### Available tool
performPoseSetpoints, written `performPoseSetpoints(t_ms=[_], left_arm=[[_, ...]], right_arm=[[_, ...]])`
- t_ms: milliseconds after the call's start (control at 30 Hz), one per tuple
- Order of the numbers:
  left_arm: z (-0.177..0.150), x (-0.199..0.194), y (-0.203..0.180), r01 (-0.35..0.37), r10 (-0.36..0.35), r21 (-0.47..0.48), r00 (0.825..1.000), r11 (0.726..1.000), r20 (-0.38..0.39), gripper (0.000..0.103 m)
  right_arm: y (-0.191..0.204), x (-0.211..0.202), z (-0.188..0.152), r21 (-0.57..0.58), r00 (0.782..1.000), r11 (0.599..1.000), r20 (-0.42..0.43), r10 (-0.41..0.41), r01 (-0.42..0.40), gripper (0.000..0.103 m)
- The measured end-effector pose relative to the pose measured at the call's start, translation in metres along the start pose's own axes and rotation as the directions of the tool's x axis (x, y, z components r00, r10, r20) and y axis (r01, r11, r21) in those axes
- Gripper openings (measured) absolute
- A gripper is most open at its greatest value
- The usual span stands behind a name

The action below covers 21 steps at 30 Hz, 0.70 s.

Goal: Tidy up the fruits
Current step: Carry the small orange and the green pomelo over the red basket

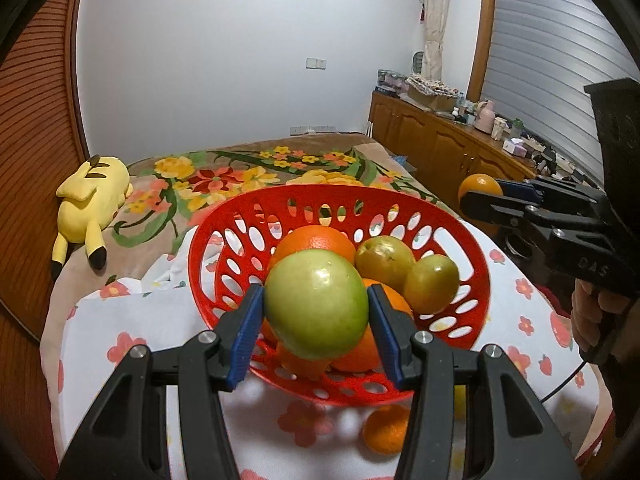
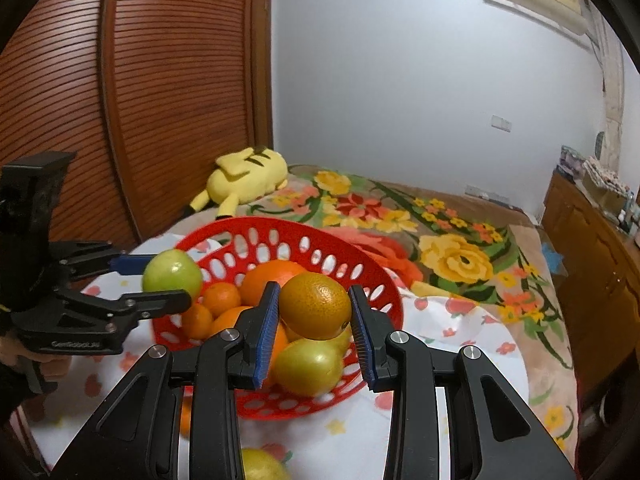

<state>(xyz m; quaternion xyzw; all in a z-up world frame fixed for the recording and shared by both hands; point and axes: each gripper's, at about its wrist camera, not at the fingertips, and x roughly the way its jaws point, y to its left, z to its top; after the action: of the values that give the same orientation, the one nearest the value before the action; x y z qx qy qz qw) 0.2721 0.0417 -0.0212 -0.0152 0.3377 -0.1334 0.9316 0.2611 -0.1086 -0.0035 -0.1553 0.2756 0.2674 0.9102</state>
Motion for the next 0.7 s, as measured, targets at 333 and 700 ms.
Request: performPoseSetpoints(t_ms=[333,700], left_arm=[[0.004,0.017,0.012,-0.010,0.009,-0.015,1.000,1.000,-0.019,0.051],[0.007,0.028,0.026,-0.027,0.027,-0.022,0.999,0.999,-0.028,0.051]], right_arm=[[-0.015,0.050,0.018,-0.018,0.995,0.999,-0.094,0.027,-0.029,0.034],[-0.023,0.094,0.019,-0.013,0.981,0.999,-0.189,0.049,-0.053,0.034]])
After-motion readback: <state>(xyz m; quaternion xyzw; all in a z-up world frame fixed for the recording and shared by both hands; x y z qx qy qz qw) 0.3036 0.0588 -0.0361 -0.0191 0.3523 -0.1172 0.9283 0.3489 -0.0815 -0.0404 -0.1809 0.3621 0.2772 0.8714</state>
